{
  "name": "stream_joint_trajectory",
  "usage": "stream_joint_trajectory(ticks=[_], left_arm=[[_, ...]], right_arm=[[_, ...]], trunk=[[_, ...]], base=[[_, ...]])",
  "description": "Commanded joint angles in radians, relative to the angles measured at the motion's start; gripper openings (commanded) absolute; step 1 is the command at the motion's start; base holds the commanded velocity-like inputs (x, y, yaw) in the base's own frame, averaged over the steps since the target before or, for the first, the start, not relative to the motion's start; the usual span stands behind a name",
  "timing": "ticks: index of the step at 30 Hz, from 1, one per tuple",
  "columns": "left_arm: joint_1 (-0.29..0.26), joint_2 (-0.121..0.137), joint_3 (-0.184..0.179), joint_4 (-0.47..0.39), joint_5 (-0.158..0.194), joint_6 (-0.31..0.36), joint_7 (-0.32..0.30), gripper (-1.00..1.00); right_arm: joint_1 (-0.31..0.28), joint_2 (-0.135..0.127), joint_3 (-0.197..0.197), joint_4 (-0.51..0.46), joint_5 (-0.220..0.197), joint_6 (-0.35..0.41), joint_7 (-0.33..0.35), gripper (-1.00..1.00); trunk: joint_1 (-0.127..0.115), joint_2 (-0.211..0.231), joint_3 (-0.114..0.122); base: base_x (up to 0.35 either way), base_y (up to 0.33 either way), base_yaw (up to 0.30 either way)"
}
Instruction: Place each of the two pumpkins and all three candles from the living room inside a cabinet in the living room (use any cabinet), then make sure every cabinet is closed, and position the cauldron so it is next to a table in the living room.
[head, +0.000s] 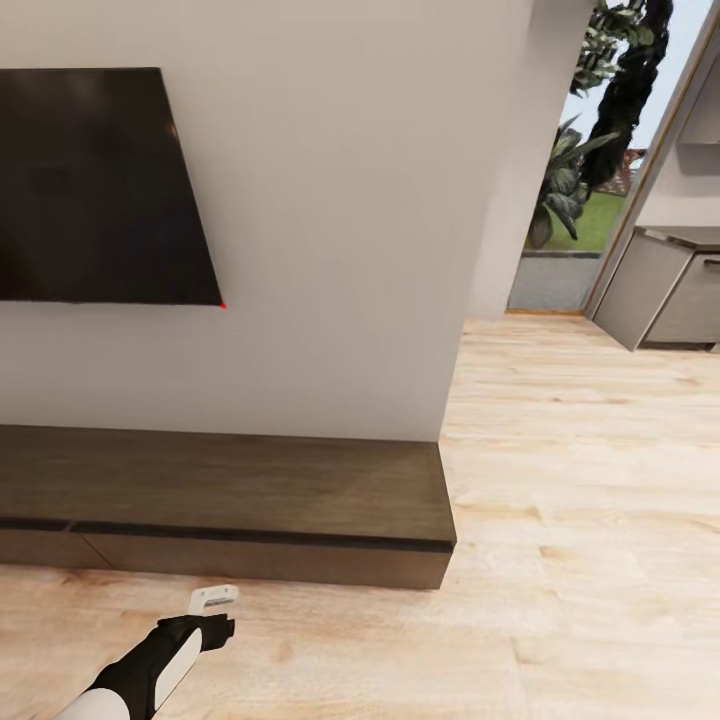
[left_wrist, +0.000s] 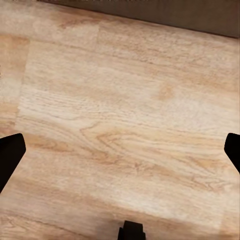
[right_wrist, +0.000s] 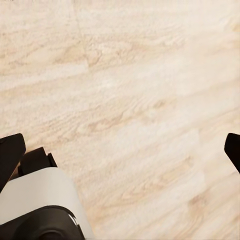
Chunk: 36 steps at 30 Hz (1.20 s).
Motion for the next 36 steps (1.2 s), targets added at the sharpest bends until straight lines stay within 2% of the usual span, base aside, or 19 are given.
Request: stream_joint_trajectory(ticks=[1, 29, 36], left_arm=[[0.000, 0.002, -0.008, -0.002, 0.011, 0.004, 0.008, 1.00], [0.000, 0.002, -0.009, -0.002, 0.010, 0.004, 0.008, 1.00], [0.000, 0.002, -0.008, -0.002, 0.009, 0.004, 0.007, 1.00]], right_arm=[[-0.001, 0.001, 0.007, 0.003, -0.011, -0.007, 0.001, 1.00], [-0.001, 0.001, 0.007, 0.003, -0.011, -0.007, 0.001, 1.00], [-0.001, 0.001, 0.007, 0.000, -0.010, -0.007, 0.002, 1.00]], trunk=[[-0.004, 0.007, 0.002], [-0.111, 0.203, 0.090], [-0.111, 0.203, 0.090]], base=[[0.000, 0.000, 0.000], [0.000, 0.000, 0.000], [0.000, 0.000, 0.000]])
